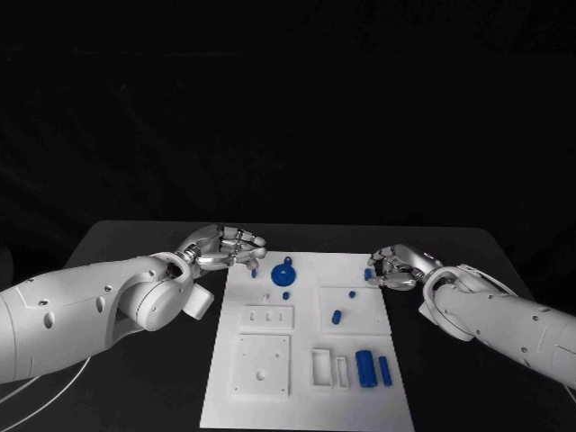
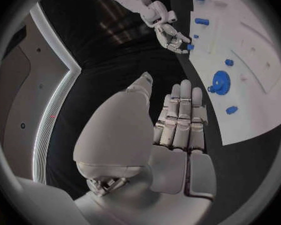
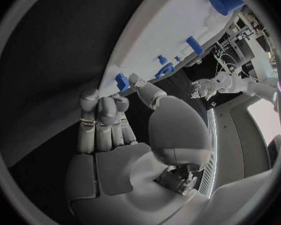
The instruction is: Assemble the parts on the task board
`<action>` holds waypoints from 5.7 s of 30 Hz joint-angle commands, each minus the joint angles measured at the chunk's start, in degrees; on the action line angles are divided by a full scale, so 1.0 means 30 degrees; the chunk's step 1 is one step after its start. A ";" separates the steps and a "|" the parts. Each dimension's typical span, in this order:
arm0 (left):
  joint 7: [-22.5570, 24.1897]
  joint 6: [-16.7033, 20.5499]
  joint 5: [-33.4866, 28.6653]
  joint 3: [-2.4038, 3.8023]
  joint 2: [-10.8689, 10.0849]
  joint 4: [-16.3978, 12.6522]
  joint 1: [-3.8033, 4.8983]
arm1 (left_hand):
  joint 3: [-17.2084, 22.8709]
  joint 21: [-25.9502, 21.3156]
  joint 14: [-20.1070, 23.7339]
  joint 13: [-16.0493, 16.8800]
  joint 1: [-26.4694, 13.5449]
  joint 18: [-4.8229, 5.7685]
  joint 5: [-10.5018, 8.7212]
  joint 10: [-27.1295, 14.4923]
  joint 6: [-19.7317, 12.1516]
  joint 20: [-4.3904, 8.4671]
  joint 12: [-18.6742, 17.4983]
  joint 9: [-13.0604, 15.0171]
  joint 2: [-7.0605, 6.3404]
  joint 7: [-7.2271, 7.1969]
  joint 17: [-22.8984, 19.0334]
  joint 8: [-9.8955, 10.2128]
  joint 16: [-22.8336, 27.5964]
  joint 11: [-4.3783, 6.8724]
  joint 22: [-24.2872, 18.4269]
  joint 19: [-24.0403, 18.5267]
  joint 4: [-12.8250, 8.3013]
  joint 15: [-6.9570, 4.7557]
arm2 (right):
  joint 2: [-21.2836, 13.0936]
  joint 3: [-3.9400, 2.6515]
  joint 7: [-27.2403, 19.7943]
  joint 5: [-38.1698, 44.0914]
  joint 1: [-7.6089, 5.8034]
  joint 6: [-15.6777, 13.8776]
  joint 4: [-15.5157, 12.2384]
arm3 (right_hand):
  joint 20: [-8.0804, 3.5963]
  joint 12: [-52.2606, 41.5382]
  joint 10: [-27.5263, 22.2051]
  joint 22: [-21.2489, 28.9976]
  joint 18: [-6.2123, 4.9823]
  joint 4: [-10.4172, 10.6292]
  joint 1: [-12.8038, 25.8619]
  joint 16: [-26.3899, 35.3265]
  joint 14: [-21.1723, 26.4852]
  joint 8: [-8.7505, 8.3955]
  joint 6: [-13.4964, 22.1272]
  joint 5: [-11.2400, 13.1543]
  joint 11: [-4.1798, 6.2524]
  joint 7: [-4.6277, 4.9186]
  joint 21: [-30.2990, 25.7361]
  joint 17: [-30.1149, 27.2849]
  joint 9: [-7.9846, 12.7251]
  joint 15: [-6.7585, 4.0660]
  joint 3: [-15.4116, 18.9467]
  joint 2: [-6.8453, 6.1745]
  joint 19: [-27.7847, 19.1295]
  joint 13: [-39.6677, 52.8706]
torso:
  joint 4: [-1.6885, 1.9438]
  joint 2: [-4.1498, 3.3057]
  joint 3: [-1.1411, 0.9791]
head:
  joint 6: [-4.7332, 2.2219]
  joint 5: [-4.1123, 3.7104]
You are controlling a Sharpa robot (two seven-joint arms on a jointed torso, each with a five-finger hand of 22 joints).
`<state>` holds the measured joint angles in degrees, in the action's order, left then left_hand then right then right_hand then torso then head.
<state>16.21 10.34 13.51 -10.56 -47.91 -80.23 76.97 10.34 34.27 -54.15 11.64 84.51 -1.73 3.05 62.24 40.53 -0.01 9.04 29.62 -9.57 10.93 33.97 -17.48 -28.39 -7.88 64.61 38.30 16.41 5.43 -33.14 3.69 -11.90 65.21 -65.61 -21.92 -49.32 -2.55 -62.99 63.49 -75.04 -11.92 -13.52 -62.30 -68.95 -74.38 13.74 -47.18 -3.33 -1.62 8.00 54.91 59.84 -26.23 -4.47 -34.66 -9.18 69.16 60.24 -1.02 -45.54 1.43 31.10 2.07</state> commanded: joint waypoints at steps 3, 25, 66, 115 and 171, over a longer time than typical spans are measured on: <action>0.0205 -0.0192 0.0062 0.0011 -0.0043 -0.0166 0.0007 | -0.0112 -0.0103 -0.0138 0.0018 0.0139 -0.0390 -0.0075 0.0059 0.0129 0.0037 -0.0076 -0.0028 -0.0005 0.0394 0.0020 0.0096 0.0071 -0.0045 -0.0033 0.0035 -0.0022 0.0038 | 0.0106 -0.0003 -0.0184 0.0186 0.0064 0.0567 0.0119 | 0.0001 -0.0114 -0.0119 -0.0289 -0.1026 -0.0075 -0.0213 0.0120 0.0010 0.0170 -0.0360 0.0096 0.0115 -0.0063 -0.0039 0.0041 -0.0049 -0.0185 -0.0436 0.0187 -0.0167 -0.0024 | 0.0006 -0.0080 -0.0009 | 0.0013 0.0109; 0.0196 -0.0172 0.0106 0.0014 -0.0108 -0.0397 0.0011 | -0.0123 -0.0106 -0.0139 0.0020 0.0152 -0.0387 -0.0076 0.0055 0.0127 0.0036 -0.0107 -0.0032 0.0002 0.0398 0.0037 0.0106 0.0090 -0.0049 -0.0034 0.0035 -0.0011 0.0040 | 0.0306 -0.0007 -0.0254 0.0283 0.0095 0.0478 0.0272 | 0.0031 -0.0172 -0.0101 -0.0304 -0.1026 0.0022 -0.0292 0.0096 0.0003 0.0384 -0.0763 0.0168 0.0137 -0.0084 0.0070 0.0111 -0.0074 -0.0207 -0.1194 0.0411 -0.0171 -0.0033 | 0.0086 -0.0287 -0.0148 | 0.0092 0.0230; 0.0183 -0.0112 0.0129 0.0020 -0.0009 -0.0241 0.0014 | -0.0145 -0.0113 -0.0142 0.0028 0.0147 -0.0379 -0.0075 0.0062 0.0136 0.0033 -0.0156 -0.0038 -0.0003 0.0382 0.0069 0.0118 0.0125 -0.0036 -0.0037 0.0031 0.0006 0.0044 | 0.0213 -0.0010 -0.0279 0.0549 0.0091 0.0408 0.0044 | -0.0042 -0.0234 -0.0083 -0.0294 -0.1026 0.0130 -0.0299 0.0072 -0.0003 0.1032 -0.1945 0.0175 0.0280 -0.0239 0.0254 0.0224 -0.0347 -0.0339 -0.2205 0.0582 -0.0184 -0.0061 | 0.0110 -0.0427 -0.0266 | 0.0109 0.0285; -0.0718 -0.0070 0.0622 0.0064 0.0143 -0.0293 0.0025 | -0.0341 -0.0130 -0.0217 0.0165 -0.0362 -0.0357 -0.0076 0.0509 0.0863 0.0026 -0.0337 -0.0091 0.0303 0.0109 0.0324 -0.0026 0.0362 0.0061 -0.0029 0.0026 0.0073 0.0051 | 0.0011 -0.0051 0.3669 0.4136 -0.1707 0.0703 -0.1332 | -0.0135 -0.0098 0.0006 -0.0252 -0.1026 -0.0307 -0.0277 0.0146 -0.0009 0.2032 -0.3866 0.0174 0.0955 -0.0947 0.0391 0.0320 -0.1033 -0.0980 -0.3044 0.0926 -0.0167 -0.0159 | 0.0099 -0.0343 -0.0190 | -0.0089 -0.0095; -0.6070 0.1042 -0.0969 0.0080 0.2273 -0.0379 0.0080 | -0.2889 0.0509 -0.1106 0.2925 -0.5728 0.0107 1.6059 0.2201 0.3416 0.1024 0.2558 -0.0564 0.2080 -0.0745 0.1918 0.0028 -0.1826 0.1466 0.0221 0.0195 0.0000 -0.0935 | 0.2294 -0.0045 0.9823 1.0416 -0.2659 0.2155 -0.8500 | -0.0066 0.0037 0.0346 -0.0129 -0.1026 -0.0189 -0.0229 0.0172 -0.0225 0.2025 -0.4171 0.0174 0.1037 -0.1035 0.0396 0.0309 -0.1030 -0.1036 -0.3648 0.0509 0.0169 -0.0307 | -0.0051 0.0323 0.0037 | -0.0075 0.0980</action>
<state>-2.80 15.31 13.90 -10.36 -41.05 -81.20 77.15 1.60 35.91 -57.58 20.40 67.53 -2.07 50.62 68.95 51.02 3.04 16.66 27.91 -3.37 8.78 39.78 -17.43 -33.98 -3.51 65.36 39.01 16.40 2.71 -26.23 3.56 17.16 95.33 -73.58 -16.35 -74.88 -2.79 -63.22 64.01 -75.04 -13.32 -14.15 -63.14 -68.76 -74.83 19.47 -57.01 -3.10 1.53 2.83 55.89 60.74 -28.69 -7.36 -45.25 -7.19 69.41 59.41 -1.17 -44.57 1.54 30.88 5.04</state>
